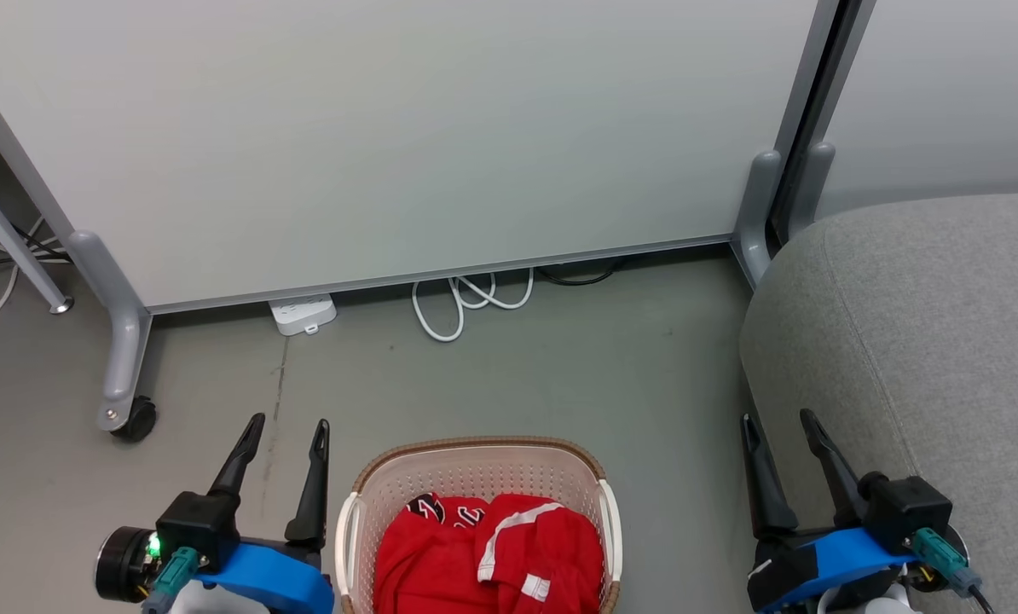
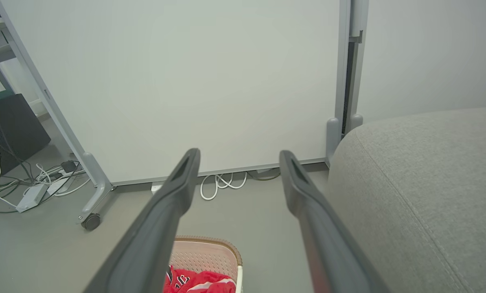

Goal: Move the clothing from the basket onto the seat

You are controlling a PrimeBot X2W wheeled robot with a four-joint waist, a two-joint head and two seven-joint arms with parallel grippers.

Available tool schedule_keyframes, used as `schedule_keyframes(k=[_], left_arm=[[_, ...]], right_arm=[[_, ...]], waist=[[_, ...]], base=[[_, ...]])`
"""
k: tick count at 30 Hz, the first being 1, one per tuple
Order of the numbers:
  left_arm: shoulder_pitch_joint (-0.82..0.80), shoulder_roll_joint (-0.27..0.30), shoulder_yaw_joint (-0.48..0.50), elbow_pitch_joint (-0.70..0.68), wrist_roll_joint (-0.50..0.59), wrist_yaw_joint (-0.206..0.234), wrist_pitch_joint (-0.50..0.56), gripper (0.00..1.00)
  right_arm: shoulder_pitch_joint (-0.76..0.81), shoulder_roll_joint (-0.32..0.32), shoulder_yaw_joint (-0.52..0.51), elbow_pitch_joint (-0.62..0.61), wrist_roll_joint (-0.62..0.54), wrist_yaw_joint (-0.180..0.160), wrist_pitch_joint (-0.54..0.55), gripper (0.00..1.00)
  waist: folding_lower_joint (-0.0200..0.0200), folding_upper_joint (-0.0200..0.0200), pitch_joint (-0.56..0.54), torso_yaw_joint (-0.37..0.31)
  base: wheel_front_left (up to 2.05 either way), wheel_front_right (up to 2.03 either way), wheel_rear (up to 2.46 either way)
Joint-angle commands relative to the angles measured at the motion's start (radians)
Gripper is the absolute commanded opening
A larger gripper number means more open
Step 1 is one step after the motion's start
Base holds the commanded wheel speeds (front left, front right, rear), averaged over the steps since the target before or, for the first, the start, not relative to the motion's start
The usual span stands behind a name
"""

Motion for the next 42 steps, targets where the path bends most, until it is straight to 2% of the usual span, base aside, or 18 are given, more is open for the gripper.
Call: schedule_keyframes(k=[1, 11, 28, 33, 42], left_arm=[[-0.014, 0.008, -0.003, 0.009, 0.005, -0.001, -0.003, 1.0], [-0.132, 0.049, -0.099, 0.115, 0.007, -0.008, -0.003, 1.0], [-0.417, 0.179, -0.399, 0.355, -0.07, -0.007, -0.003, 1.0], [-0.477, 0.204, -0.463, 0.401, -0.083, -0.007, -0.003, 1.0], [-0.613, 0.265, -0.633, 0.514, -0.108, -0.007, -0.003, 1.0]], right_arm=[[-0.012, -0.005, 0.0, 0.003, 0.003, 0.0, -0.001, 1.0], [-0.051, -0.005, 0.011, -0.009, -0.004, 0.0, -0.001, 1.0], [-0.173, -0.004, 0.024, -0.061, 0.021, 0.0, -0.001, 1.0], [-0.206, -0.004, 0.022, -0.083, 0.027, 0.0, -0.001, 1.0], [-0.287, -0.004, 0.034, -0.122, 0.034, 0.0, -0.001, 1.0]], waist=[[0.0, 0.0, 0.003, -0.002], [0.0, 0.0, 0.079, -0.045], [0.0, 0.0, 0.326, -0.16], [0.0, 0.0, 0.393, -0.179], [0.0, 0.0, 0.544, -0.212]], base=[[0.0, 0.0, 0.0], [0.0, 0.0, 0.0], [0.0, 0.0, 0.0], [0.0, 0.0, 0.0], [0.0, 0.0, 0.0]])
